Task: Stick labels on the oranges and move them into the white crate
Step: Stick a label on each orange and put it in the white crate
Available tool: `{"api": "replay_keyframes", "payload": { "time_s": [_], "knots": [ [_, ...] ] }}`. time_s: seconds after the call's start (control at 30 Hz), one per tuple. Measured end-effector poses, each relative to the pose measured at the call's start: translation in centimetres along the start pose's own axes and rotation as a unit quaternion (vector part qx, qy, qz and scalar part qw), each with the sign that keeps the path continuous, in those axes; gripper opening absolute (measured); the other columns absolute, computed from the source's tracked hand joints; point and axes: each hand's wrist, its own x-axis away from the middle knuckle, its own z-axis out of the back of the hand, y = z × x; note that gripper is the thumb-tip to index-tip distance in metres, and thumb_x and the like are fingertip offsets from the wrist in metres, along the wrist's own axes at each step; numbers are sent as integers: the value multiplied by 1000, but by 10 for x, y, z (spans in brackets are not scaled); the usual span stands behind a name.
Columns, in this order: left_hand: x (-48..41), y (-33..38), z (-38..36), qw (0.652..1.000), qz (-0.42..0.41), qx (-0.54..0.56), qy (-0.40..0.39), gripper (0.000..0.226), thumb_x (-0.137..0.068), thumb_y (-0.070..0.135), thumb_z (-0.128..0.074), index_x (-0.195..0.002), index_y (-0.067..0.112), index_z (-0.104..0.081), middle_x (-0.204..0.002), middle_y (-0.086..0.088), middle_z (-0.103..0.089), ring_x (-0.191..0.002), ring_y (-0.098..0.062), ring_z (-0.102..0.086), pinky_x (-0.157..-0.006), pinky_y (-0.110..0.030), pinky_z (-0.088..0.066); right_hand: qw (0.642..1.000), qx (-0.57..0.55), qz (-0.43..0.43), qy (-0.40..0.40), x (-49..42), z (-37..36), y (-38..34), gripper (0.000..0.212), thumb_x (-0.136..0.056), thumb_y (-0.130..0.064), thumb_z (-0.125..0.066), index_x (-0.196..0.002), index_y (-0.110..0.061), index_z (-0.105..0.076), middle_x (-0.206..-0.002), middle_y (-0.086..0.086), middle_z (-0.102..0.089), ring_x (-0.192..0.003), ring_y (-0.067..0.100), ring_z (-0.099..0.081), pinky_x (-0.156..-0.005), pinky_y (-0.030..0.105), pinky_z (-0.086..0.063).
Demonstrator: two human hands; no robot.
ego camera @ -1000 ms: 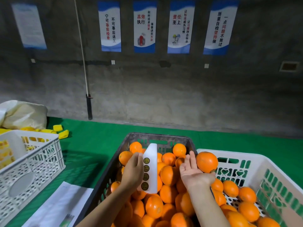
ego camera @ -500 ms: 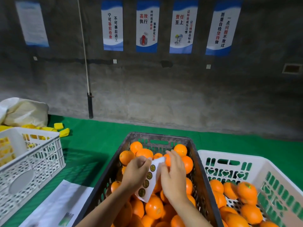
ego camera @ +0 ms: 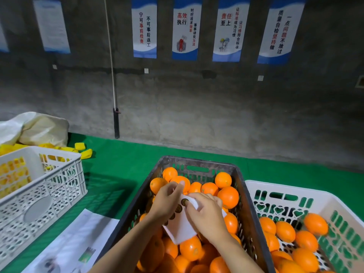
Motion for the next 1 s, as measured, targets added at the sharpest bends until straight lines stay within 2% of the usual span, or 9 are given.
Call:
{"api": "replay_keyframes", "payload": {
  "time_s": [0.13, 0.27, 0.37, 0.5, 0.57, 0.63, 0.73, 0.9, 1.0],
  "knots": [
    [0, 3, -2, 999, -35, -2, 38, 46, -100, 46, -49, -86, 3, -56, -74, -14, -54, -66, -9, -49, -58, -19, -40, 999, 8, 2, 52, -1, 1, 3, 21, -104, -38, -45, -95, -39, -64, -79, -16, -54, -92, 3, -44, -91, 27, -21],
    [1, 5, -2, 999, -32, -16, 26, 11, -98, 35, -57, -103, 28, -64, -93, 9, -65, -92, -2, -61, -77, -21, -48, 998, 21, -27, 55, -1, 4, 3, 30, -107, -30, -38, -80, -36, -48, -77, -17, -49, -93, 6, -42, -84, 29, -21],
    [3, 4, -2, 999, 16, -46, -1, 34, -87, 45, -62, -119, 37, -56, -119, 8, -55, -112, -5, -52, -96, -28, -42, 999, 10, -22, 21, -1, 2, 5, 33, -108, -31, -32, -78, -34, -45, -78, -15, -47, -95, 5, -42, -87, 28, -21],
    [2, 10, -1, 994, 48, 83, -43, 24, -84, 39, -67, -106, 32, -62, -101, 7, -70, -93, -5, -68, -80, -22, -54, 999, -24, -29, 36, -1, 0, 3, 37, -108, -32, -30, -72, -34, -39, -75, -12, -45, -97, 2, -42, -88, 28, -22],
    [-1, 7, -1, 995, 54, 66, -45, 29, -82, 40, -68, -103, 21, -64, -99, 1, -70, -92, -14, -68, -84, -32, -55, 998, -25, -35, 47, -1, 0, 2, 34, -108, -35, -30, -76, -36, -41, -79, -14, -48, -97, 3, -43, -90, 28, -21],
    [-3, 4, -2, 998, 42, 40, -20, 27, -87, 33, -70, -98, 10, -61, -91, 0, -65, -85, -12, -62, -73, -21, -51, 997, -20, -38, 70, 0, 0, 1, 23, -107, -37, -34, -91, -43, -50, -91, -20, -54, -100, 2, -44, -93, 26, -20],
    [-4, 3, -3, 998, 41, 37, 20, 17, -89, 26, -69, -85, 19, -54, -72, 14, -54, -66, 5, -56, -54, -8, -42, 994, -8, -23, 106, 1, 2, -1, 21, -105, -35, -45, -119, -40, -60, -106, -25, -55, -104, -2, -42, -98, 24, -20],
    [-5, 3, -5, 998, 17, 56, -13, 27, -92, 29, -65, -73, 20, -48, -58, 11, -55, -55, 3, -56, -51, -7, -41, 994, -9, -16, 111, 1, 7, -3, 14, -99, -24, -60, -104, -30, -72, -101, -18, -66, -96, 3, -53, -100, 30, -33],
    [-4, 7, -5, 997, -8, 66, -30, 29, -94, 26, -63, -68, 28, -51, -58, 11, -55, -56, 2, -56, -53, -8, -42, 993, -53, -43, 96, 1, 10, -6, 22, -99, -27, -60, -118, -25, -71, -112, -12, -69, -106, 13, -61, -100, 45, -45]
  ]
}}
